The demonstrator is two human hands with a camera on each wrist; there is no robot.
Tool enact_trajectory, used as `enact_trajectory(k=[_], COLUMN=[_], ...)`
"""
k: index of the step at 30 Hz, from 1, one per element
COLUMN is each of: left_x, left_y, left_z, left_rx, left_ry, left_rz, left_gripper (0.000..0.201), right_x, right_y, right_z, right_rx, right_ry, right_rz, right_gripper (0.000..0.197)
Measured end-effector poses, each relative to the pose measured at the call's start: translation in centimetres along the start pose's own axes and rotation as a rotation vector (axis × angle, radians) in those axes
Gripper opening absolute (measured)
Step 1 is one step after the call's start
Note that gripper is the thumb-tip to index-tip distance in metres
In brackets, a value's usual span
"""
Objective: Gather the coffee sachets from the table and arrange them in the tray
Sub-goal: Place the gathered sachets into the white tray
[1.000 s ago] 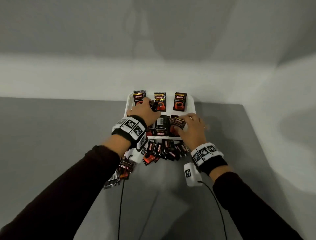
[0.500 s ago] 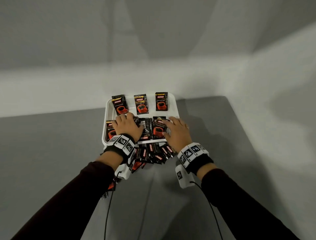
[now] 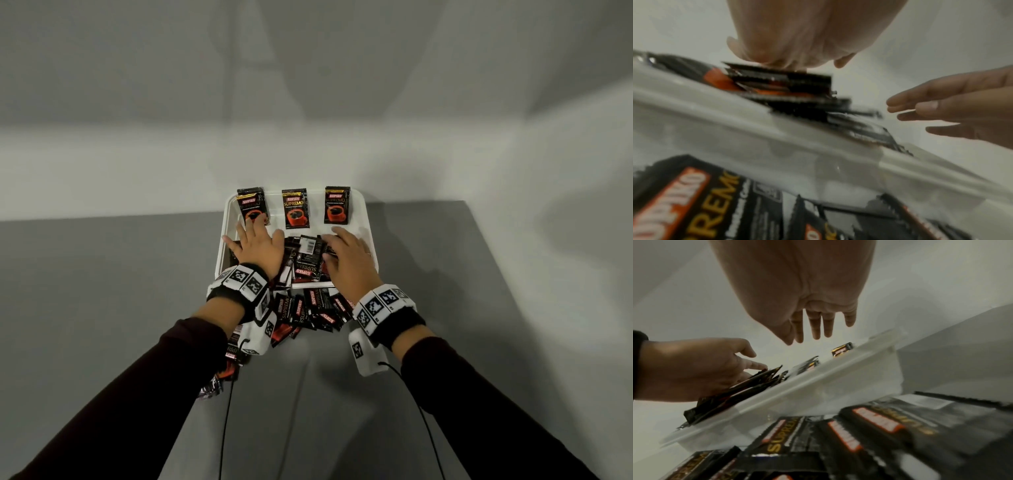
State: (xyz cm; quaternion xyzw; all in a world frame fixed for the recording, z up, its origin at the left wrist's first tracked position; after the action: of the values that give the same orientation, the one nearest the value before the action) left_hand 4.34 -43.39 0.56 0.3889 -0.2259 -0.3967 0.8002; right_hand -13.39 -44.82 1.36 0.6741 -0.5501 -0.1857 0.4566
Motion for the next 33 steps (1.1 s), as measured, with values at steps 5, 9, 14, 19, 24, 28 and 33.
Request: enact_trajectory(k=[5,9,14,19,24,28,33], left_x=[-0.6,-3.3,-4.0,-3.2,-3.0,-3.0,-2.5], left_y=[3.8,5.2,4.3,4.2,3.9,3.6,3.6], left_z=[-0.9,-2.8,-5.4,-5.7,-5.4,-5.0,-5.2], left_rx=[-0.178,-0.033,0.072,0.055,0.133,0.18,0.151], left_ry=[-0.224,-0.489,-0.547,-0.59,-0.597,-0.555,-0.488], left_rz=[0.067,0.039,-0.091,-0.173,-0.166,-0.133,-0.13], left_gripper=[0.052,0.054,0.054,0.057,0.046,0.045,0.045], right_x=[-0.6,-1.6,-1.6,-0.8,-0.7,-0.8,-0.5], right_y=[-3.0,-5.6,-6.6,-6.1,-5.2,-5.7,-5.6], right_z=[-3.7,-5.2,-6.4,-6.1,-5.2,-5.4,-5.3], right_rx=[-0.01,-0.057,-0.136,0.046,0.167,0.132,0.145], right_ry=[0.174,0.211,0.255,0.137,0.031,0.089,0.122], right_rz=[-0.236,-0.314,-0.269,-0.264,-0.198,-0.289,-0.242], right_gripper=[0.06,0.076,0.068,0.058,0.049,0.073,0.057])
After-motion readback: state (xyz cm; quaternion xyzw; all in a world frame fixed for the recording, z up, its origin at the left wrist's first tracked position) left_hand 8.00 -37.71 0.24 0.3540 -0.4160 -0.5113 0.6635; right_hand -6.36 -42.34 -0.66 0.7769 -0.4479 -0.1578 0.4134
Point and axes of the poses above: each hand's wrist, its own x-axis towards the middle knuckle, its own y-axis out of the back of the hand, z = x × y, the point moved 7 cm from there along x, towards the middle knuckle, and after that the axes turned 11 degrees about z, right-handed, at the moved point
